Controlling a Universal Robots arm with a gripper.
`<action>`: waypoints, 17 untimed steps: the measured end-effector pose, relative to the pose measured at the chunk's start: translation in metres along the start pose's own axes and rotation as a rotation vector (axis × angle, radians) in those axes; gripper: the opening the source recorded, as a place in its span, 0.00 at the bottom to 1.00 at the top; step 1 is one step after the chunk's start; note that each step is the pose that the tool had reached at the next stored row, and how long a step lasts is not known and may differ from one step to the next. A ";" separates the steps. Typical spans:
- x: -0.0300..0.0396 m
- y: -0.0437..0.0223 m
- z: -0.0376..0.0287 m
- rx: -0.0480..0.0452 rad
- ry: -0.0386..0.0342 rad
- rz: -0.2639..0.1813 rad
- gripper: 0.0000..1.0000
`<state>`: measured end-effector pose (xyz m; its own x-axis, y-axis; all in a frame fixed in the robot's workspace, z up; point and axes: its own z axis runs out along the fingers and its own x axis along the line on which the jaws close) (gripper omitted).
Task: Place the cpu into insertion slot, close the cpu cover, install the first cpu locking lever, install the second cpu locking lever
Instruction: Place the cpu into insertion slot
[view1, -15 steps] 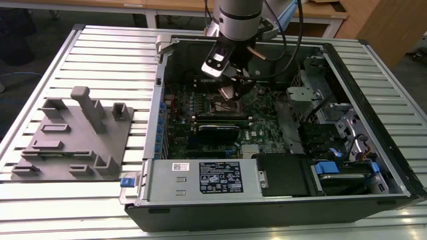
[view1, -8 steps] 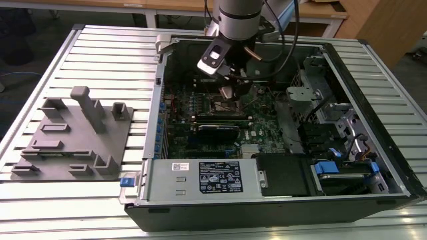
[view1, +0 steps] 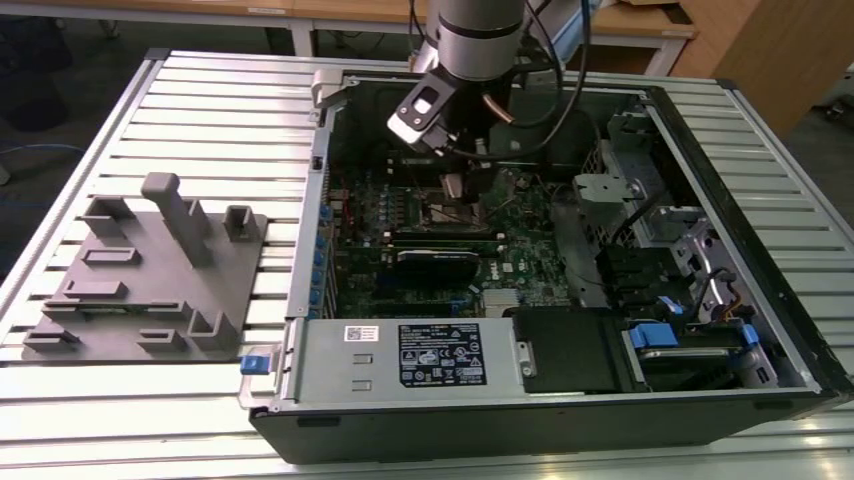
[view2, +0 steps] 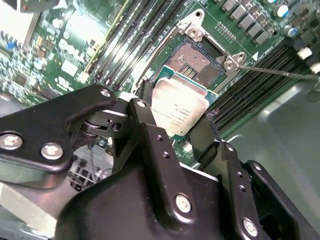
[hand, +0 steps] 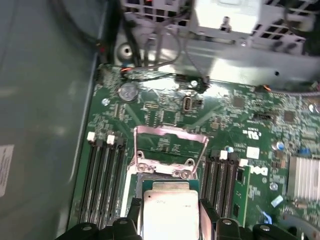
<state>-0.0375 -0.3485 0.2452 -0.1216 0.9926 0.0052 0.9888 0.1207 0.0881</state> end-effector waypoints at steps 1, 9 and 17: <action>0.0000 0.0000 0.0000 -0.0001 -0.0017 0.019 0.54; 0.0000 -0.0004 0.0007 -0.0006 -0.0032 0.074 0.54; 0.0001 -0.0010 0.0015 -0.0018 0.0056 0.076 0.54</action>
<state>-0.0383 -0.3485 0.2436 -0.0463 0.9988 0.0176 0.9950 0.0445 0.0891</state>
